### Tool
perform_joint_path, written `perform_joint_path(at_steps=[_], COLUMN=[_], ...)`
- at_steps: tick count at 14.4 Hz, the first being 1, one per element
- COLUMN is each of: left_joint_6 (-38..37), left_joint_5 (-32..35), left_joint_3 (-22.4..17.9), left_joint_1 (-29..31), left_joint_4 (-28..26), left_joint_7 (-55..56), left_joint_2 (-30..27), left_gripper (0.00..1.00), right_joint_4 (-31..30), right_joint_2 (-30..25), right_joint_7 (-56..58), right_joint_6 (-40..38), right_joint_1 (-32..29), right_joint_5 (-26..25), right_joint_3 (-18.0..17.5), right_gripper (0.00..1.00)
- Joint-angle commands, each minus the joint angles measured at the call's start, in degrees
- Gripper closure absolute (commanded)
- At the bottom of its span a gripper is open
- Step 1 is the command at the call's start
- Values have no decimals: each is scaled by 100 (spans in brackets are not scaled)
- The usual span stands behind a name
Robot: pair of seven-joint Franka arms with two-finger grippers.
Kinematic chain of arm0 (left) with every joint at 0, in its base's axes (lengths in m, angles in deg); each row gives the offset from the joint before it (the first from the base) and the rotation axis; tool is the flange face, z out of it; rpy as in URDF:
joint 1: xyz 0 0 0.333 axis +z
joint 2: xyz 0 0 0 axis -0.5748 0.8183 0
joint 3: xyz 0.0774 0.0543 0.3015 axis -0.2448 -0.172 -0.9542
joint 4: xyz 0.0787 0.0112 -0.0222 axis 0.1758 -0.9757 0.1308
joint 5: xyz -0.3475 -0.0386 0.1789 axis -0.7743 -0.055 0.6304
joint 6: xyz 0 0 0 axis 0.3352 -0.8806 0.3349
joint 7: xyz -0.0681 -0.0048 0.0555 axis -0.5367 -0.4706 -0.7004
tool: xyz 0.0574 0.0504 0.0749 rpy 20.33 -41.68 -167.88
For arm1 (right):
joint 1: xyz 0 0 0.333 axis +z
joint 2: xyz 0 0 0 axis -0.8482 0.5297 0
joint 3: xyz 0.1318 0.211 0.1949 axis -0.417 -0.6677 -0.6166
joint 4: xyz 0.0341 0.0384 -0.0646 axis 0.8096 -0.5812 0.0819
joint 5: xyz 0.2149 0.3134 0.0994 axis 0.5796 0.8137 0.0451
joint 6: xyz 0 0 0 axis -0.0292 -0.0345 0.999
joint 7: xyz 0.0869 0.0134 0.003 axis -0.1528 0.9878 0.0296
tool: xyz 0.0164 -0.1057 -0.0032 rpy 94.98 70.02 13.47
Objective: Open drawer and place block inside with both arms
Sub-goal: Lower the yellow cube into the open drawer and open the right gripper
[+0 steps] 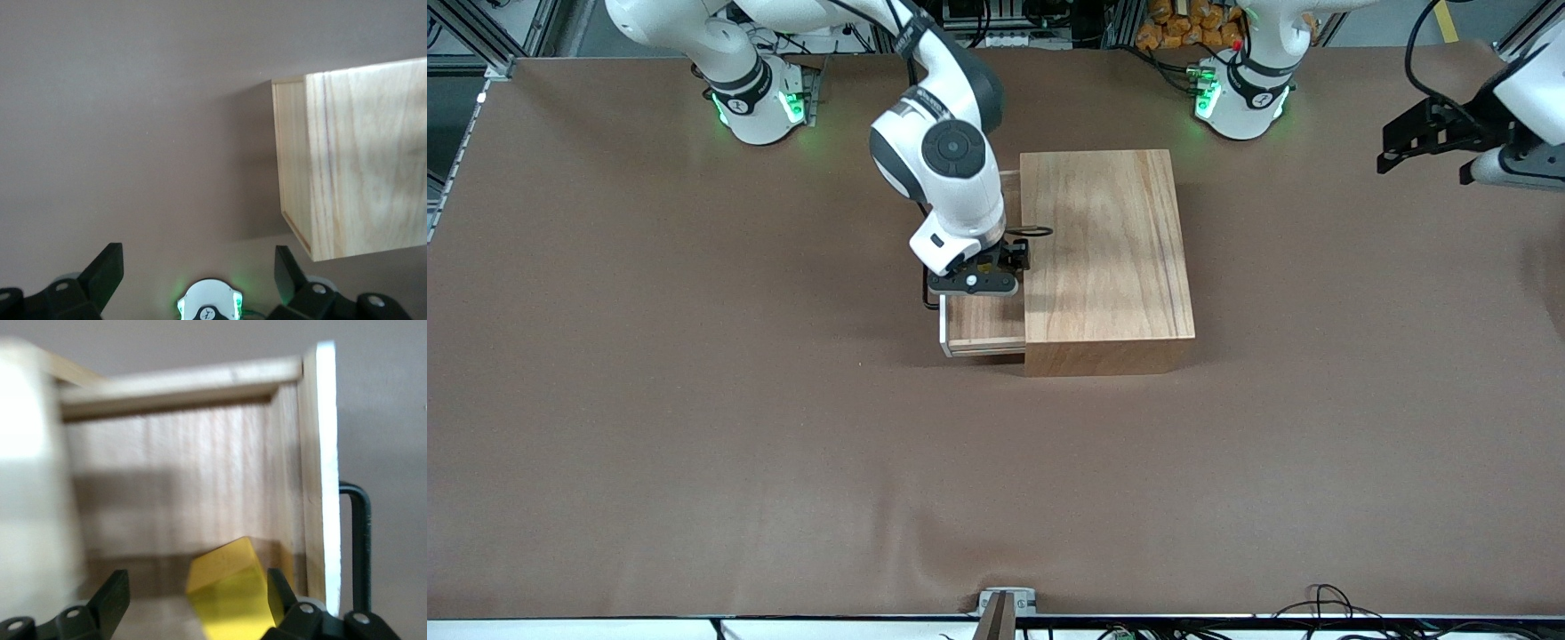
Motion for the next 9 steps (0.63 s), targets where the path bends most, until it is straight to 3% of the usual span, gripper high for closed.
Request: perform_joint_path(at_steps=[1, 9], left_joint_6=[-168, -36], left_joint_5=[10, 317], left_joint_3=[-141, -79], left_joint_1=[-166, -113], left_joint_4=[-149, 386], left_joint_7=[-78, -43], left_joint_2=[-274, 278], left_gripper=[0, 0], right_joint_4=[20, -42], right_joint_2=[-536, -1521], right_joint_7=[-22, 1761], right_joint_6=[-451, -1901], right_joint_1=[-196, -1619], right_joint_5=[11, -42], right_joint_3=[-4, -4], right_gripper=[0, 0])
